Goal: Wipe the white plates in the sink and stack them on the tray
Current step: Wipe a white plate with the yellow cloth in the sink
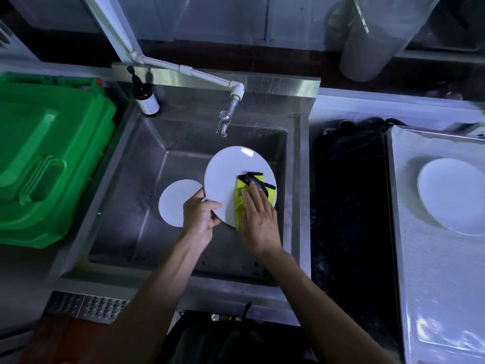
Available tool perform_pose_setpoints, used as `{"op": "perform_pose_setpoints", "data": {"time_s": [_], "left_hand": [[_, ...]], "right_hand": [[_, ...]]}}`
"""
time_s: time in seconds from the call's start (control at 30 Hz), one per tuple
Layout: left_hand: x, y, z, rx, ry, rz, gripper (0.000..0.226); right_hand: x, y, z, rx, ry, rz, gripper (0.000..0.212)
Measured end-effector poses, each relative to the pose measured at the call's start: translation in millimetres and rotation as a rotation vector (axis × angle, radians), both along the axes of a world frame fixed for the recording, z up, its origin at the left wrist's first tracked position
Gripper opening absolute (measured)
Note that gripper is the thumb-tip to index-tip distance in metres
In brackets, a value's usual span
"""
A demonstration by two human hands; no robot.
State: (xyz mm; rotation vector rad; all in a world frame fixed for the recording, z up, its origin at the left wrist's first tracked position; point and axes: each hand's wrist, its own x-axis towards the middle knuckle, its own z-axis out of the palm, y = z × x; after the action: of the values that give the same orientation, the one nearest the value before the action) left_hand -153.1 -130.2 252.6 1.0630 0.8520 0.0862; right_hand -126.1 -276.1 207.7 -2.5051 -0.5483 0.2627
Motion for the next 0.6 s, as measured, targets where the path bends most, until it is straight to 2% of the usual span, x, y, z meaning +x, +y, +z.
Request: {"op": "perform_pose_setpoints", "data": {"time_s": [0.27,0.47,0.6], "left_hand": [[-7.1,3.2,1.2,-0.007,-0.033,0.040,0.036],[-8.5,8.4,0.0,-0.014,-0.032,0.085,0.039],[-9.8,13.2,-1.7,-0.038,-0.010,0.104,0.043]], "right_hand": [[-23.4,33.5,11.0,0.058,-0.020,0.098,0.054],[-29.7,15.7,16.6,0.024,-0.059,0.227,0.059],[-25.2,2.5,12.4,0.012,-0.049,0.213,0.056]]}}
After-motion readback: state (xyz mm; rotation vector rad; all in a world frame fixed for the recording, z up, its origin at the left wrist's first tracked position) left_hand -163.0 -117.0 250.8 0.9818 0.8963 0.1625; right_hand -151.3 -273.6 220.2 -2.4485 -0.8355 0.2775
